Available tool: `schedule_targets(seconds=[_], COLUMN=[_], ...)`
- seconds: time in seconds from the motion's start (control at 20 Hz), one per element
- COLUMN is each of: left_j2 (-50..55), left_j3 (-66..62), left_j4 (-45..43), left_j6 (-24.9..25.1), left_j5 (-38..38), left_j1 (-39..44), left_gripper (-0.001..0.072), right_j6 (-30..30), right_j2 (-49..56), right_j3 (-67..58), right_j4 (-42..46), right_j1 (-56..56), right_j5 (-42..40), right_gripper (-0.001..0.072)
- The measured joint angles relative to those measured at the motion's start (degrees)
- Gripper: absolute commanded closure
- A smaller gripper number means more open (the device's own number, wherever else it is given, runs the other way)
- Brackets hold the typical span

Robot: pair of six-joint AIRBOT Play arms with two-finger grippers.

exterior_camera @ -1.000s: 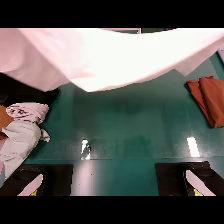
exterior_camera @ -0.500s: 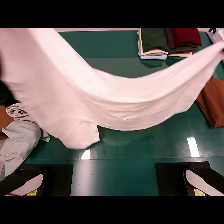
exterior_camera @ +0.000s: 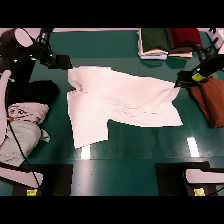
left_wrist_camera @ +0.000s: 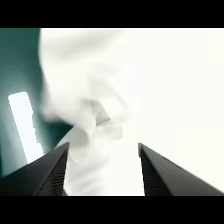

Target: Fold the shirts.

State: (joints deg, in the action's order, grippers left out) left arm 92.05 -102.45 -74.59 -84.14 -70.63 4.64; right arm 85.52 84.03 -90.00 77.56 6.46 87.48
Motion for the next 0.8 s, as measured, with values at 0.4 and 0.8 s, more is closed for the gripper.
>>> schedule_targets(seconds=[0.4,0.8], left_j2=[-9.81,-17.86], left_j3=[17.77,49.66], left_j4=[0.98,11.02], left_j6=[-0.24,1.03], left_j5=[-5.55,7.56], left_j1=[-7.65,-8.68], left_gripper=[0.0189,0.0189], right_j6=[-6.73,-9.64], right_j2=[-4.81,-14.27], right_j3=[8.59,22.08], right_j4=[-10.82,-17.97], right_j1=[7.41,11.04], right_j5=[0.17,-2.67], right_gripper=[0.0324,0.0324])
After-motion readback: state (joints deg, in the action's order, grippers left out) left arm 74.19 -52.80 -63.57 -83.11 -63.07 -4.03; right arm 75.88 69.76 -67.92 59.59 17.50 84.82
